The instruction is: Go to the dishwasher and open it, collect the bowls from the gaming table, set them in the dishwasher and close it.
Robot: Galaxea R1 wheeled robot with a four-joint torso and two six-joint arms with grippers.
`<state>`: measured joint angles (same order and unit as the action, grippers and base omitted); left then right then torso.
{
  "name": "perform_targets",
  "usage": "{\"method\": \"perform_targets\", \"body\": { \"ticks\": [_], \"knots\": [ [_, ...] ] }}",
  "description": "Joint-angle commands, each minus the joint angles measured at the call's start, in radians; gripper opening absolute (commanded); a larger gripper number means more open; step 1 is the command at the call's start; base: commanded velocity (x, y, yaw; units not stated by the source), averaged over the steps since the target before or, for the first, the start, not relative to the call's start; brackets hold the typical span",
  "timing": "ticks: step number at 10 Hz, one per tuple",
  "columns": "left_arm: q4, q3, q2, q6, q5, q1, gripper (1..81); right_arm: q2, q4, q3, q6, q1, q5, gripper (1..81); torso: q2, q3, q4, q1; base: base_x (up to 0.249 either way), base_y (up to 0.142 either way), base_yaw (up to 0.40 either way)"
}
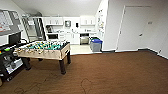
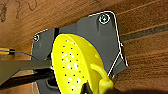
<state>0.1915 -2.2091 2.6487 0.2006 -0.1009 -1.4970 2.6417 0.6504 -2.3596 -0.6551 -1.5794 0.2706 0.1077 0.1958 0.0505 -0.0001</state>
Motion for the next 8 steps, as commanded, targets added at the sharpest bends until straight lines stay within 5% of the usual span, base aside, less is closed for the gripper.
{"method": "perform_targets", "body": {
  "ticks": [1,8],
  "knots": [
    [0.014,0.011,-0.024,-0.007,0.044,0.037,1.0,-0.018,0.017,-0.018,-0.003,0.035,-0.03,1.0,0.0,0.0,0.0,0.0,0.143,0.0,0.0],
    [0.016,0.011,-0.047,-0.007,0.01,0.02,1.0,-0.018,0.025,-0.062,-0.003,0.028,-0.03,1.0,0.0,0.0,0.0,0.001,0.151,0.0,0.0]
  ]
}}
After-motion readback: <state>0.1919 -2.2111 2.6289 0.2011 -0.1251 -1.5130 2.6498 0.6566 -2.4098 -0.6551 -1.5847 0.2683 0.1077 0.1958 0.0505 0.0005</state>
